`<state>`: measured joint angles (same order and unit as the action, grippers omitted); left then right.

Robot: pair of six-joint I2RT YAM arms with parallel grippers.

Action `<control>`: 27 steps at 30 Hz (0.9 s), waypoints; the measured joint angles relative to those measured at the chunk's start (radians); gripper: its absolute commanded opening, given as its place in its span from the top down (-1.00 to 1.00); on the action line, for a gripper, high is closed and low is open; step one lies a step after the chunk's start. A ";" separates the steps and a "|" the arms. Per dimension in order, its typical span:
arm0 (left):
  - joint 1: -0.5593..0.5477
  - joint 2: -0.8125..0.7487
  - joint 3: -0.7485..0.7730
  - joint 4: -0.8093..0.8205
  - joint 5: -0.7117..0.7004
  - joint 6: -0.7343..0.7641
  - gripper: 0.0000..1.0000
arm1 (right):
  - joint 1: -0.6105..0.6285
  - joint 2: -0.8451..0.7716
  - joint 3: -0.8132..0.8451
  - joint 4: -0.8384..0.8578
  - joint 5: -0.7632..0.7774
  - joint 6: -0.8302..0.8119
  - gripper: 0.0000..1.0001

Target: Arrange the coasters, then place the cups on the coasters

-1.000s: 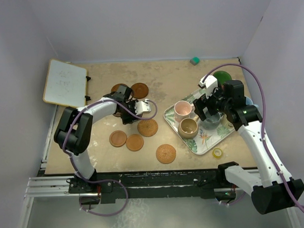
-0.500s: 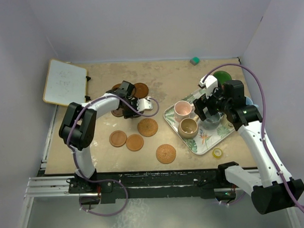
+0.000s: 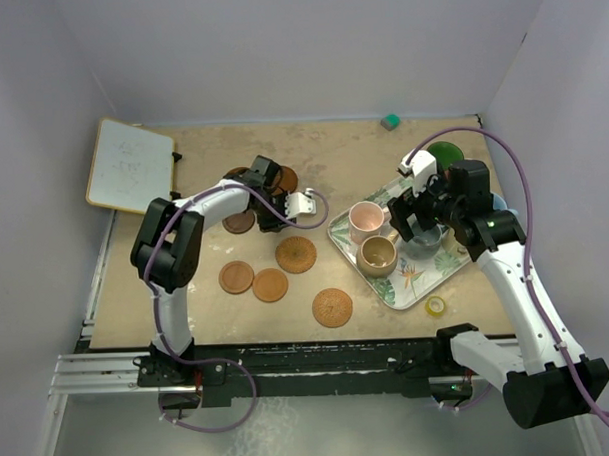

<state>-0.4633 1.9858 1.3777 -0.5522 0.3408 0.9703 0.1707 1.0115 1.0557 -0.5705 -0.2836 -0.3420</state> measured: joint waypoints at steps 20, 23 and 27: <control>0.127 -0.040 0.042 0.032 0.095 -0.268 0.10 | -0.002 0.000 0.000 0.000 -0.001 -0.003 -1.00; 0.145 0.014 0.106 0.029 0.081 -0.325 0.11 | -0.002 0.000 0.000 0.000 -0.002 -0.003 -1.00; 0.148 0.072 0.145 0.012 0.068 -0.378 0.13 | -0.002 0.000 0.000 0.000 -0.004 -0.003 -1.00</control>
<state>-0.3153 2.0579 1.5223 -0.5400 0.4091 0.5926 0.1692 1.0111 1.0557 -0.5705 -0.2874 -0.3447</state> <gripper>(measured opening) 0.446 0.998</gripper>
